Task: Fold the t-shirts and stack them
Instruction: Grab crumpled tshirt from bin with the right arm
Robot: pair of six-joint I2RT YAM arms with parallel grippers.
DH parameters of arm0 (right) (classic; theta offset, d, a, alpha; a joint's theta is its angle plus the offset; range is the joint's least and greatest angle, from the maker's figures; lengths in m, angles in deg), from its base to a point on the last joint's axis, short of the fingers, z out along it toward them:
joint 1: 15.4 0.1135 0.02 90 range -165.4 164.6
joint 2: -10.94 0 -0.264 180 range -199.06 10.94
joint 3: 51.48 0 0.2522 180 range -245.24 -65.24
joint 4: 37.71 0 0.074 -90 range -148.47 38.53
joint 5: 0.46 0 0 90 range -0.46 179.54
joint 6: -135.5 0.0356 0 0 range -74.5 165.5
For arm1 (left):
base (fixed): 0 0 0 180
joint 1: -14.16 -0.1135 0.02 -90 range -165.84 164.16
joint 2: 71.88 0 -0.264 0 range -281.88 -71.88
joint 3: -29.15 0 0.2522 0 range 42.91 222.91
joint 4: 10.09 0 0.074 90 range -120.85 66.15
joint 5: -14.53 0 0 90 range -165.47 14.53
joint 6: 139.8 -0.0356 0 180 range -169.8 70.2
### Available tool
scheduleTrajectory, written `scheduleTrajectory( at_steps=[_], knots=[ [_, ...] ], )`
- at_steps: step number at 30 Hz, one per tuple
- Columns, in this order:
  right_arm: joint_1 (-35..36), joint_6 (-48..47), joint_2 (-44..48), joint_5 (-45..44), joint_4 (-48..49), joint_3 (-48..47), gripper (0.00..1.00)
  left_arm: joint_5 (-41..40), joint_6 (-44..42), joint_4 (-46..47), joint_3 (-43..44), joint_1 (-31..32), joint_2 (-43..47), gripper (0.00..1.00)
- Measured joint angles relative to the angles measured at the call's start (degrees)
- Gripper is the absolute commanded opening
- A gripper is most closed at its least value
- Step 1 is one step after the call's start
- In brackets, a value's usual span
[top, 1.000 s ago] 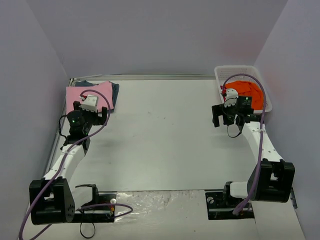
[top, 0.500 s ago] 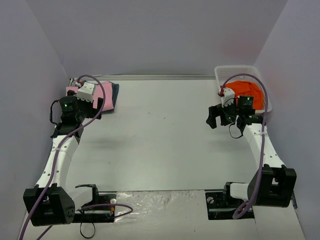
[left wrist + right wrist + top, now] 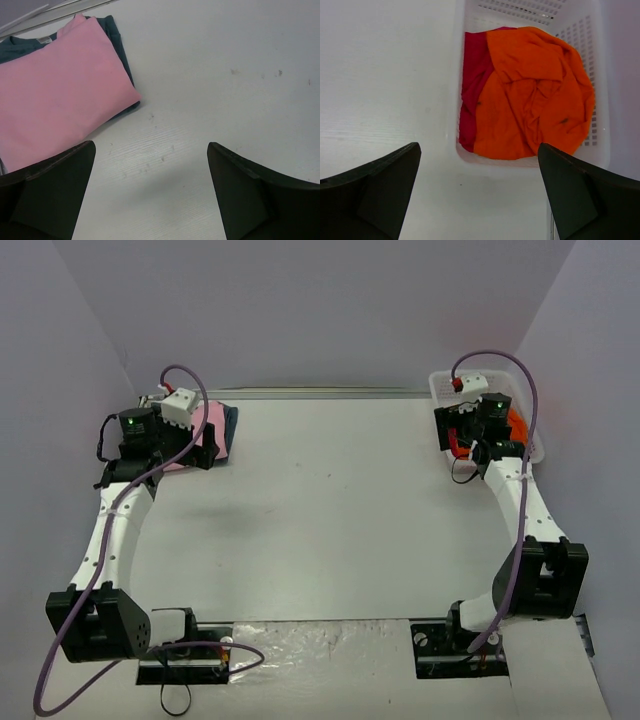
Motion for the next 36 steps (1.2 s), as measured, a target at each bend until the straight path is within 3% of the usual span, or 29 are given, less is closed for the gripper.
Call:
scheduleTrajectory(
  at_steps=[7,14,23,29,30,31,34,36],
  knots=[
    [-0.81,-1.09,-13.6,-14.38,5.4,-5.68,1.0,0.94,0.37,0.11,-1.6,0.24,0.28,0.94],
    [-5.46,0.0,-28.92,-21.9,8.66,-13.09,1.0,2.43,3.78,0.5,-0.28,0.26,-4.33,0.94],
    [-10.23,3.91,-44.7,-23.37,7.63,-27.3,1.0,2.19,4.9,0.76,0.02,1.03,-5.55,0.94],
    [-11.13,5.05,-48.46,-20.41,5.27,-34.05,0.98,0.35,3.76,0.63,-0.39,1.03,-5.79,0.94],
    [-11.37,5.4,-49.18,-19.71,5.11,-35.32,0.92,0.09,3.61,0.57,-0.59,1.03,-5.81,0.94],
    [-11.5,5.66,-49.83,-18.99,4.94,-36.37,0.77,-0.17,3.34,0.44,-0.83,1.03,-5.84,0.94],
    [-11.91,6.97,-52.04,-16.28,4.52,-39.32,0.6,-0.48,2.54,-0.11,-0.85,1.03,-6.12,0.94],
    [-12.13,7.78,-53.46,-14.64,4.42,-40.76,0.43,-0.55,2.16,-0.48,-0.85,1.03,-6.36,0.94]
  ],
)
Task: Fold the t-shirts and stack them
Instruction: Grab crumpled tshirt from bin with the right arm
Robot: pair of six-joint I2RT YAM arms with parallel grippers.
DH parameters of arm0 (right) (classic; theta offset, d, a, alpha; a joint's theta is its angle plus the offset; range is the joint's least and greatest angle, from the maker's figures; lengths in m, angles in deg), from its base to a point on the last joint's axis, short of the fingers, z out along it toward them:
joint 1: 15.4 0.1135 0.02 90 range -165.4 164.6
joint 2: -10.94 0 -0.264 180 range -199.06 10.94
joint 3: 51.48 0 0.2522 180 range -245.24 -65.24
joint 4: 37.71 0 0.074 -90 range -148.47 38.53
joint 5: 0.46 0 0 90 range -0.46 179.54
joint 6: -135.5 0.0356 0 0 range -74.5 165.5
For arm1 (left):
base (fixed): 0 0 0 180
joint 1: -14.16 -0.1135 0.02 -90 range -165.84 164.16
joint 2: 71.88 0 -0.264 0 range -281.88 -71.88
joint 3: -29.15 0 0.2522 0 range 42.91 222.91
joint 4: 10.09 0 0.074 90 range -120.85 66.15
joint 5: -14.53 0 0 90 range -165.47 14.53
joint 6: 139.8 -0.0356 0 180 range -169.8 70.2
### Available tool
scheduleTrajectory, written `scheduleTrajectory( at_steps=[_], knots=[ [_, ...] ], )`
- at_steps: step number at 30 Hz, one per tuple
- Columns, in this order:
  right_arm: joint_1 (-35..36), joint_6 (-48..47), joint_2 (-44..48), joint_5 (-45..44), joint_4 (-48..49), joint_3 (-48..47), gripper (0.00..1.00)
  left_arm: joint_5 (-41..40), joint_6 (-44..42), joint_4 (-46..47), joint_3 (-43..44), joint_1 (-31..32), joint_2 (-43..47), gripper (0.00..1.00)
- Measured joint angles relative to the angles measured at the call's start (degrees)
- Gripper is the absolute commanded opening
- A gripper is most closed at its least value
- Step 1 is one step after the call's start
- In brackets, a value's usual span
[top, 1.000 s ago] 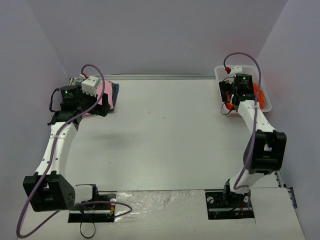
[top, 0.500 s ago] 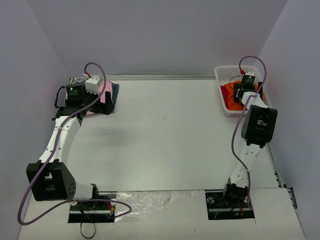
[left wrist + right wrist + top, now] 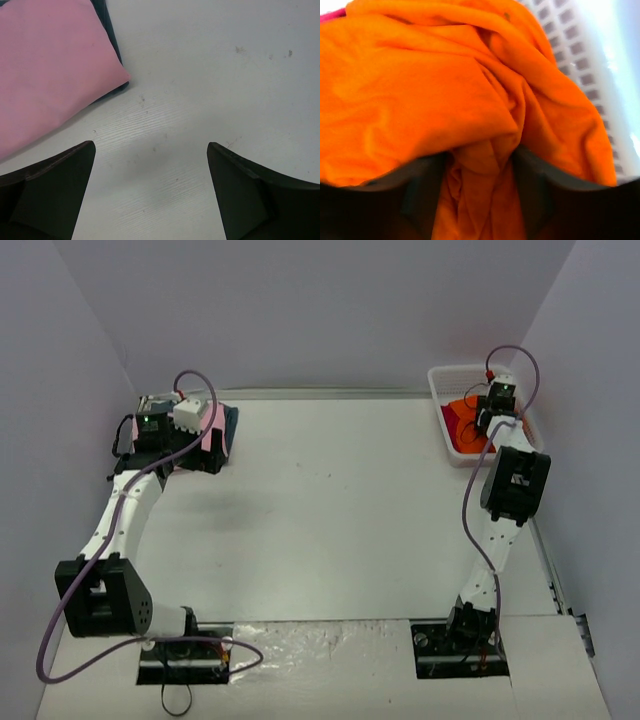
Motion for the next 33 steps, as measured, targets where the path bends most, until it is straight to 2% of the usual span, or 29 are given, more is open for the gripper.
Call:
scheduleTrajectory(
  at_steps=[1,2,4,5,13,18,24,33],
  knots=[
    [-0.09,0.2,-0.59,0.66,-0.15,-0.5,0.36,0.0,-0.28,-0.22,0.0,0.0,-0.15,0.94],
    [-0.15,0.46,-1.05,1.36,-0.28,-0.79,0.17,0.0,-0.63,-0.46,0.0,0.0,-0.35,0.94],
    [-0.26,0.61,-1.44,2.14,-0.42,-1.07,0.03,0.02,-1.01,-0.87,0.0,0.0,-0.81,0.94],
    [-0.26,0.9,-1.44,2.32,-0.52,-1.09,0.0,0.02,-1.16,-1.05,0.0,0.0,-0.96,0.94],
    [-0.24,1.49,0.11,4.35,-0.46,0.5,0.0,-0.48,-3.06,-2.4,0.0,0.0,-1.14,0.94],
    [1.18,1.46,6.49,4.5,-1.77,6.16,0.0,-0.68,-3.91,-2.69,-0.46,-0.35,-0.22,0.94],
    [3.41,1.27,11.78,4.72,-4.5,7.15,0.0,-0.28,-4.15,-2.86,-1.95,-0.85,2.27,0.94],
    [5.25,0.35,10.84,2.64,-7.32,5.9,0.0,1.05,-4.13,-2.8,-2.8,-1.49,2.54,0.94]
  ],
)
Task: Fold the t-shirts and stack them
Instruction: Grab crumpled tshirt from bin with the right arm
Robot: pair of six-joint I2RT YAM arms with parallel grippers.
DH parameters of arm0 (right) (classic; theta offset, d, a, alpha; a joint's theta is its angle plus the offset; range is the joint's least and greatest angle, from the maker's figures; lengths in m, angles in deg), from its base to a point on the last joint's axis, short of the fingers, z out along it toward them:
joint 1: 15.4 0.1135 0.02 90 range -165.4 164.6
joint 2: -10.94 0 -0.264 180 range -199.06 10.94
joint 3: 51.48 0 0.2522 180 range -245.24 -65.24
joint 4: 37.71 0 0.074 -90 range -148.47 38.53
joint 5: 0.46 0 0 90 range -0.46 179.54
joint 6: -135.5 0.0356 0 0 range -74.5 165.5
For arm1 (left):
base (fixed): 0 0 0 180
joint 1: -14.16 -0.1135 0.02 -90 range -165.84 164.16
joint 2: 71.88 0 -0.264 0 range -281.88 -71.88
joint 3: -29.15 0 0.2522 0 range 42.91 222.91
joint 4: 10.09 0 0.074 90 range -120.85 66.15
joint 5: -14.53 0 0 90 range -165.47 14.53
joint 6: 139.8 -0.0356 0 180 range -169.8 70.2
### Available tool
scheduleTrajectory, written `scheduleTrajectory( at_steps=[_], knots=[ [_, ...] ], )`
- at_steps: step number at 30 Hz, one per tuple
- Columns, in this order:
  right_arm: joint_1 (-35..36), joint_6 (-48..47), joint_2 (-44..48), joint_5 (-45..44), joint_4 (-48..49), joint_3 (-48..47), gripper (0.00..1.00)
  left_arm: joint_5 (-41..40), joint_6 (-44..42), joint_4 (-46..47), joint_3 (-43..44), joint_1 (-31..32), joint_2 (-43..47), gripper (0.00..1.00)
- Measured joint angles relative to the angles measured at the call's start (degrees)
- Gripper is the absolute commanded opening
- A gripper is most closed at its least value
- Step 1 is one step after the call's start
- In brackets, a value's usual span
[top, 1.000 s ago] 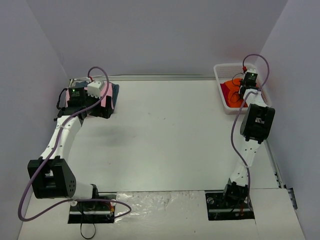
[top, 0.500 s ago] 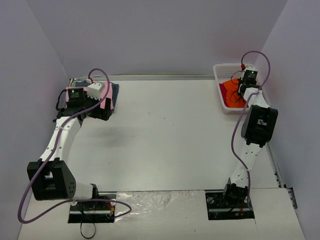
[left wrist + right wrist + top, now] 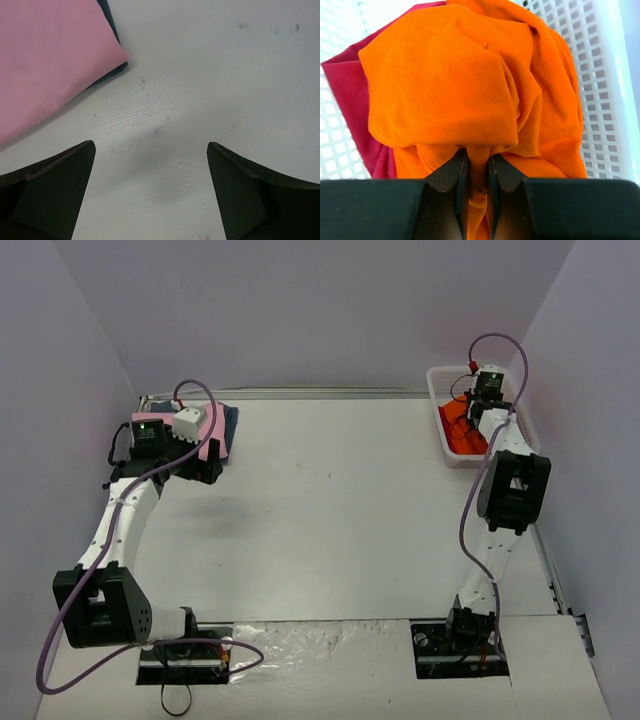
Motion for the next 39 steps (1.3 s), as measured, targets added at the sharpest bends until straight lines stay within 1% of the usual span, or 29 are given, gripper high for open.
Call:
scheduleTrajectory(
  at_steps=[12,15,20,25,29,34,39],
  knots=[
    [9.27,-2.69,-2.1,-9.05,-2.82,-6.75,0.0,1.33,0.02,0.48,-1.51,-1.62,0.13,0.94],
    [10.27,-1.64,-2.1,-11.17,-3.41,-8.85,0.0,1.38,0.02,0.48,-1.79,-1.64,0.15,0.94],
    [9.9,2.95,-1.16,-14.08,-6.73,-11.3,0.0,1.84,0.04,0.46,-1.81,-1.64,0.15,0.94],
    [9.7,7.02,3.32,-13.14,-9.14,-10.91,0.0,2.19,0.2,0.46,-1.81,-1.64,0.15,0.94],
    [11.43,7.32,9.09,-12.33,-9.75,-10.1,0.0,1.01,0.5,1.09,-2.36,-1.64,1.2,0.94],
    [15.96,5.55,16.74,-10.64,-9.73,-10.1,0.0,0.66,0.5,1.57,-2.86,-1.64,3.52,0.94],
    [21.14,1.01,22.58,-9.25,-11.1,-11.5,0.0,0.7,0.48,1.99,-2.86,-1.64,3.8,0.94]
  ],
)
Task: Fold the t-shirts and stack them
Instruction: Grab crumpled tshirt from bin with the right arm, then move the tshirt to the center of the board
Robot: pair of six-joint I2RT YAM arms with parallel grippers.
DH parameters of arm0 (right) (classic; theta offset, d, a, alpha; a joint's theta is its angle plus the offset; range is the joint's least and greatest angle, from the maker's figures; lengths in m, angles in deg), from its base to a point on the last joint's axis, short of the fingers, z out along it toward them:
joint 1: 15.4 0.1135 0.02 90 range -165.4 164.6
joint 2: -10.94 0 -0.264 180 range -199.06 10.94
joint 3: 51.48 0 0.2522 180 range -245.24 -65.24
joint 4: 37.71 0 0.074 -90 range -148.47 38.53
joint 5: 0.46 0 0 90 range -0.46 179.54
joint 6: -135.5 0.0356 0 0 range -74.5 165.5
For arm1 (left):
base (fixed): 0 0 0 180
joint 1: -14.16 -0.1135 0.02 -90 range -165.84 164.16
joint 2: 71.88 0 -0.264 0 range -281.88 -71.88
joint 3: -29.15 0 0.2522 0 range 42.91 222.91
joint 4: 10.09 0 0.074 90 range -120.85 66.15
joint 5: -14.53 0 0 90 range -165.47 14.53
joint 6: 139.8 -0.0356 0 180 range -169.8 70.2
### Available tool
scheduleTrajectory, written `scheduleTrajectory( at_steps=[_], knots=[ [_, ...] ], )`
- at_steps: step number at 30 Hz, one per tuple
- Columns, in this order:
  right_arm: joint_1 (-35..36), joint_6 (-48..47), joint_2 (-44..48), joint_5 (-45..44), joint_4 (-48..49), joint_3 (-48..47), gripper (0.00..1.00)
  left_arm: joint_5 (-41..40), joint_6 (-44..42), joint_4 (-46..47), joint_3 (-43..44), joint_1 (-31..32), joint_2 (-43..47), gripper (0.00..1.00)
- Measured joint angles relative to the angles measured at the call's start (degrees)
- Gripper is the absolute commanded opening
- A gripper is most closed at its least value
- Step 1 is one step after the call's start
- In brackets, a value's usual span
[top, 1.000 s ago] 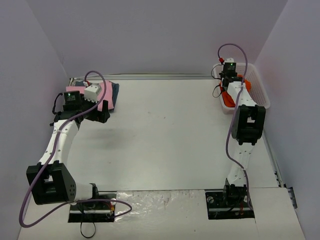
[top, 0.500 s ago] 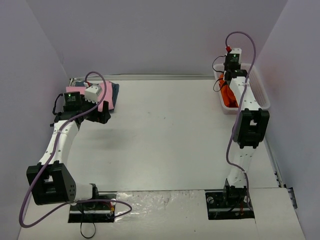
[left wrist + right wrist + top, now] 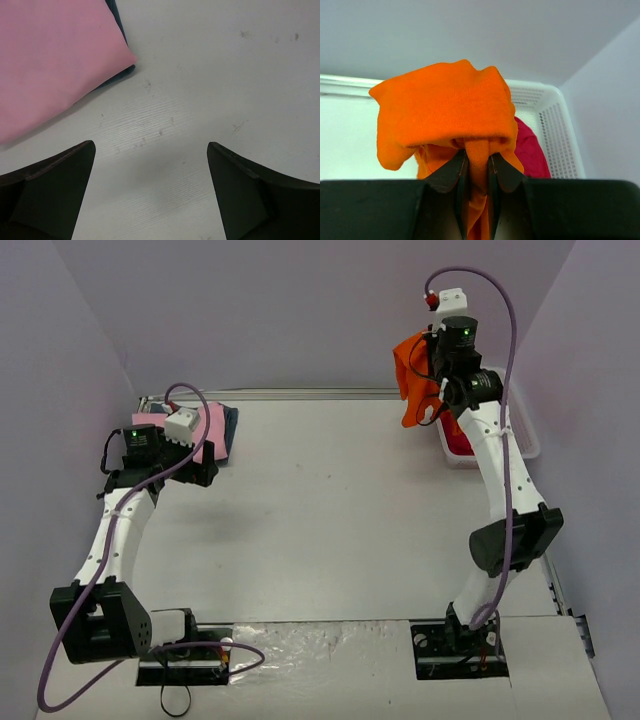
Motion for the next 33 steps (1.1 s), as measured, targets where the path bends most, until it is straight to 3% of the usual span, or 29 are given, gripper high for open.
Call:
scheduleTrajectory(
  at_steps=[7,9,10,11,14,22,33],
  knots=[
    [5.97,-3.63,9.86,13.22,-6.47,0.66,0.0,1.16,-0.02,0.11,0.0,-0.02,0.15,0.94],
    [6.54,-4.22,14.23,20.41,-8.52,2.99,0.54,1.88,-0.04,0.09,0.0,-0.02,0.24,0.94],
    [6.56,-4.85,16.15,23.47,-9.2,4.15,0.73,2.25,-0.07,0.07,0.0,-0.02,0.24,0.94],
    [6.56,-5.95,18.25,26.99,-10.19,5.66,0.83,2.6,-0.09,0.04,0.0,-0.04,0.26,0.94],
    [6.56,-10.36,22.27,35.39,-14.53,9.14,0.95,3.67,-0.24,-0.24,0.0,-0.07,0.26,0.94],
    [6.78,-18.23,23.1,41.22,-23.8,21.99,0.95,6.14,-0.5,-0.42,0.0,-0.39,0.9,0.94],
    [6.95,-20.7,20.76,41.64,-24.33,32.87,0.84,11.91,-3.08,-5.33,2.36,1.4,-3.78,1.0]
  ],
)
